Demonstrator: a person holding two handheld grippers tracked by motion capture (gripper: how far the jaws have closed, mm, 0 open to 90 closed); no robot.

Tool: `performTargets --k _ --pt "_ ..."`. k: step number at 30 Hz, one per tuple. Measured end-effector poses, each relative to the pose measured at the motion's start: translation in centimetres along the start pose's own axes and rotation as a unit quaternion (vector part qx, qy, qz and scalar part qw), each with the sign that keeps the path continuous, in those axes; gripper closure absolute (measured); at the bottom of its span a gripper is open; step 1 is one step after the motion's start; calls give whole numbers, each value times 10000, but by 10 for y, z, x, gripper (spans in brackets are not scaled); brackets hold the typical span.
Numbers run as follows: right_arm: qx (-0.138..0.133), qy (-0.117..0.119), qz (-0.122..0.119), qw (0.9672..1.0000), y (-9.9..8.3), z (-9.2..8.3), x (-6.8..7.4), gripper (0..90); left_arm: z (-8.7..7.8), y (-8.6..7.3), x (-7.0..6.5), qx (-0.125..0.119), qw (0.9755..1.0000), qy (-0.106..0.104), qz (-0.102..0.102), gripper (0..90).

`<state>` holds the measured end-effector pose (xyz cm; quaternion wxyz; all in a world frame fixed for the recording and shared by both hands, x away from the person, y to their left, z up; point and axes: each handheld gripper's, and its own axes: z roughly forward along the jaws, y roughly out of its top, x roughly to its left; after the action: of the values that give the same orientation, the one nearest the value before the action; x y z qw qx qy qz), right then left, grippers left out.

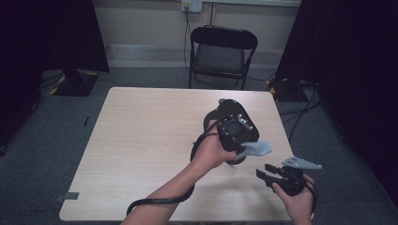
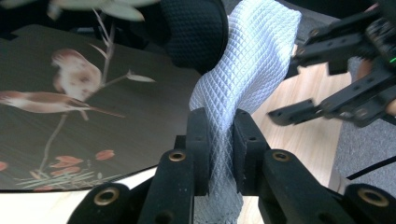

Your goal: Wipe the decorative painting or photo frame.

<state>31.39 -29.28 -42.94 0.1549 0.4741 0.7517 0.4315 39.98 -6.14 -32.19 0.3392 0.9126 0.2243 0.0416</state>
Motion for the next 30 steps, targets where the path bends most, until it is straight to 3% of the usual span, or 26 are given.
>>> performTargets --k 14,19,26,30 --pt "-8 133 -276 9995 8 31 9 484 -35 21 2 -338 9992 167 -134 792" --pt "-27 190 -327 9993 11 42 11 485 -46 26 8 -407 9983 308 -282 791" --pt "-84 327 -333 9989 17 54 13 514 -58 24 17 -434 9969 503 -426 791" --pt "-117 279 -333 9990 20 58 13 532 -64 21 21 -420 9963 571 -495 791"
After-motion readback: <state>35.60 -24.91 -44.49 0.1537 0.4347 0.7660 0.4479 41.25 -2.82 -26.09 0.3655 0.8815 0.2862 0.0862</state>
